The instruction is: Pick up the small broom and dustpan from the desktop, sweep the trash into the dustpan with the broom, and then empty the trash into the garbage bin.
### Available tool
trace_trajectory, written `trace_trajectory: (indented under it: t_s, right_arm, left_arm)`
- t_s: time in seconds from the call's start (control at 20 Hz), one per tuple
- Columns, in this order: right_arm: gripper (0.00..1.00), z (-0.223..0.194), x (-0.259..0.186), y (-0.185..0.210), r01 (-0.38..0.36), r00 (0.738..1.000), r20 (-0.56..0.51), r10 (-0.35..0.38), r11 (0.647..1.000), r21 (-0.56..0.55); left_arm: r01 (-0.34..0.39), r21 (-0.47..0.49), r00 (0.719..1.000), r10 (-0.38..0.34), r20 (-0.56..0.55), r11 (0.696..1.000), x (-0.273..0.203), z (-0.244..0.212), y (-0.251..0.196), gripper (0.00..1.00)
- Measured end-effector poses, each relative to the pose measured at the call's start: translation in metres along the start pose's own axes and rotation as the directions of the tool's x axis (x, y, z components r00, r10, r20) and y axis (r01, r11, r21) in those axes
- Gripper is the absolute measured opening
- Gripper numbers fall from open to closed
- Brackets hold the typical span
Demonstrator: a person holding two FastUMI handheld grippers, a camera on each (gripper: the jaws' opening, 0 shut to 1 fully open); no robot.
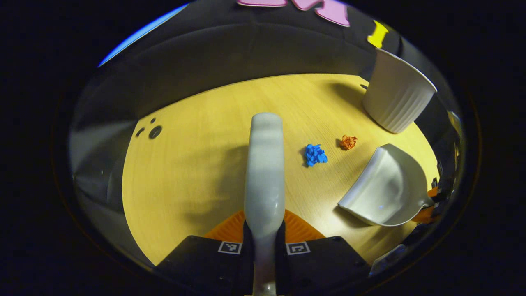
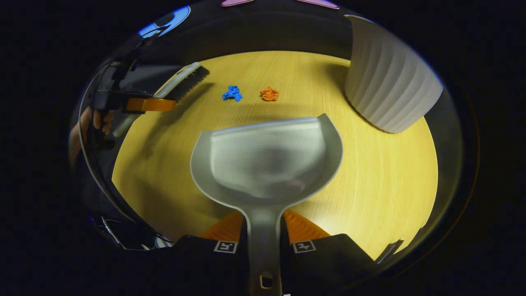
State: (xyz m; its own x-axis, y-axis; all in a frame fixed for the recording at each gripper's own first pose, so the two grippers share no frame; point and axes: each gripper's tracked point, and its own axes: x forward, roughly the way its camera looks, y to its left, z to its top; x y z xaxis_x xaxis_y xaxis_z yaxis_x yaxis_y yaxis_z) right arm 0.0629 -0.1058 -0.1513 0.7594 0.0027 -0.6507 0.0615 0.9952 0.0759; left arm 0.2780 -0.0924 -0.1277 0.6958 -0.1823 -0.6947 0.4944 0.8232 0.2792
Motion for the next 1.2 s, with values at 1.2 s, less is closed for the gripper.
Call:
trace_trajectory:
  t_s: [1.2]
  right_arm:
    - [0.34, -0.02, -0.021, -0.011, -0.039, 0.999, -0.039, 0.033, 0.981, -0.191]
  left_arm:
    - [0.552, 0.516, 0.834, -0.437, -0.338, 0.654, 0.029, 0.007, -0.17, 0.25]
